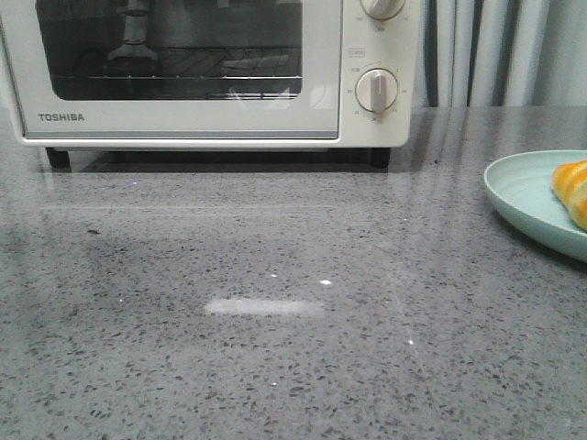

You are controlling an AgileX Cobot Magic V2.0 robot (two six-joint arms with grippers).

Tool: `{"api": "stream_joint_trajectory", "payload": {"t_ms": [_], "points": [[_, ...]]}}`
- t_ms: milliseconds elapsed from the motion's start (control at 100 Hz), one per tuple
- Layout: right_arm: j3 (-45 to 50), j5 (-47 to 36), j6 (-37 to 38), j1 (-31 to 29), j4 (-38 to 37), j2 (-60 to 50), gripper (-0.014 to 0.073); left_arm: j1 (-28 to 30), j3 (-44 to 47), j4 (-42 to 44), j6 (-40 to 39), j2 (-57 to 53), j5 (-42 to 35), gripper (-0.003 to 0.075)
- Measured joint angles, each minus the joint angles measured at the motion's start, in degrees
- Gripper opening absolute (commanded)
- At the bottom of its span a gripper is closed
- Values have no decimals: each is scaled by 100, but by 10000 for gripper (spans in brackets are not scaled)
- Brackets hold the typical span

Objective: Put bread in oven

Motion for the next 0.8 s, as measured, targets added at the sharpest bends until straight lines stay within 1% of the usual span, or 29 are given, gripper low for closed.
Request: {"api": "stream_joint_trajectory", "payload": {"t_ms": [330, 520, 660, 720, 800], "points": [[-22, 163, -22, 0, 0, 0, 78, 0, 0, -1862, 2198, 1046, -646, -20], [-22, 163, -188, 0, 0, 0, 78, 0, 400, -3542, 3788, 1382, -931, -20], [-22, 131, -235, 0, 0, 0, 78, 0, 691, -4543, 4901, 1673, -1018, -20], [-22, 131, -248, 0, 0, 0, 78, 0, 737, -4750, 5283, 1802, -1032, -20], [-22, 126, -256, 0, 0, 0, 78, 0, 744, -4881, 5567, 1952, -947, -20]]}}
